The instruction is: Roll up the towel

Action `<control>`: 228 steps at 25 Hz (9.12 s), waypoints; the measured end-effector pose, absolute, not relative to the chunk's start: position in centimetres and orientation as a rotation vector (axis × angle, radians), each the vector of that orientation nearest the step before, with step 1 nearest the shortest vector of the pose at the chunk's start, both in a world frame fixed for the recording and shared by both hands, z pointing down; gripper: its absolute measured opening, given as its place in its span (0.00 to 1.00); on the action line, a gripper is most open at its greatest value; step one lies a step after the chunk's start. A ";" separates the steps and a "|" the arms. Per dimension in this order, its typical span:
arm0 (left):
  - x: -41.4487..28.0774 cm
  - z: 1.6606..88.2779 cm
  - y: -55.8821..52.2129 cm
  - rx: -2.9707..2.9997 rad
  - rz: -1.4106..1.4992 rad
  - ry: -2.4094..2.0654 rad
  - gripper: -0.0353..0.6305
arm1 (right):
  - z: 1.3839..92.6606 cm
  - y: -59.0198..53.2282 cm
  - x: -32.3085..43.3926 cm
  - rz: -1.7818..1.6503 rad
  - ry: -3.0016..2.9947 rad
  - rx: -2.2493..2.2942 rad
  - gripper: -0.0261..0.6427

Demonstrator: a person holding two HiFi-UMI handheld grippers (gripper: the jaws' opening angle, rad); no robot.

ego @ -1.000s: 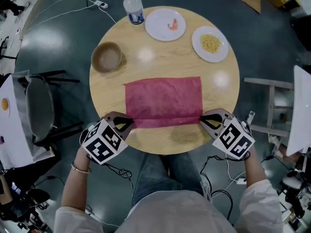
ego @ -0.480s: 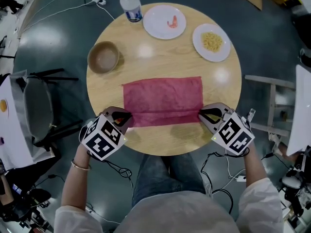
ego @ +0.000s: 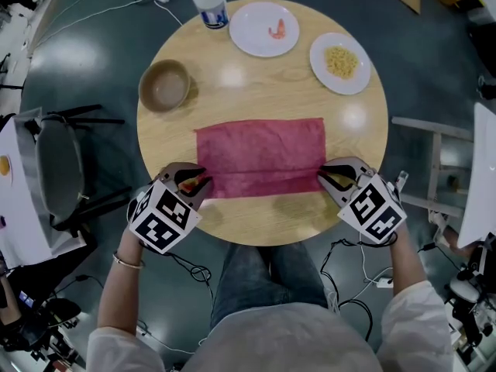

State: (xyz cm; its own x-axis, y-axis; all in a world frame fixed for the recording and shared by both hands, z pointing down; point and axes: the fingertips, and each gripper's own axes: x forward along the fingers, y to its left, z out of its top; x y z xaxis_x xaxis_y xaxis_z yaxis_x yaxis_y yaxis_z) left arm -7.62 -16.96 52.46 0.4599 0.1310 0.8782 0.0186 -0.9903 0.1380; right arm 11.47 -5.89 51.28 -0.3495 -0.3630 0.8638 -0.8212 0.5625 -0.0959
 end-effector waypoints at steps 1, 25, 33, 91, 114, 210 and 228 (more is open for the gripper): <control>-7.7 52.3 -17.1 2.593 1.557 0.127 0.17 | 51.2 -5.9 11.5 0.677 -1.942 0.958 0.11; -9.7 50.7 -11.9 2.799 1.585 0.300 0.25 | 50.3 -2.4 9.0 0.552 -1.907 0.939 0.19; -9.6 52.2 -12.2 2.812 1.603 0.290 0.23 | 51.7 -2.6 8.6 0.533 -1.894 0.935 0.18; -7.5 52.5 -16.0 2.476 1.578 0.235 0.09 | 50.9 -5.3 11.1 0.750 -1.917 0.897 0.06; -7.9 49.5 -16.9 2.608 1.454 0.163 0.21 | 49.1 -5.6 11.5 0.671 -1.920 0.997 0.17; -6.4 52.3 -19.6 2.443 1.506 0.008 0.07 | 51.4 -9.1 12.7 0.801 -1.866 0.917 0.11; -7.2 50.8 -20.0 2.527 1.399 -0.061 0.20 | 50.2 -9.5 14.0 0.813 -1.881 1.102 0.18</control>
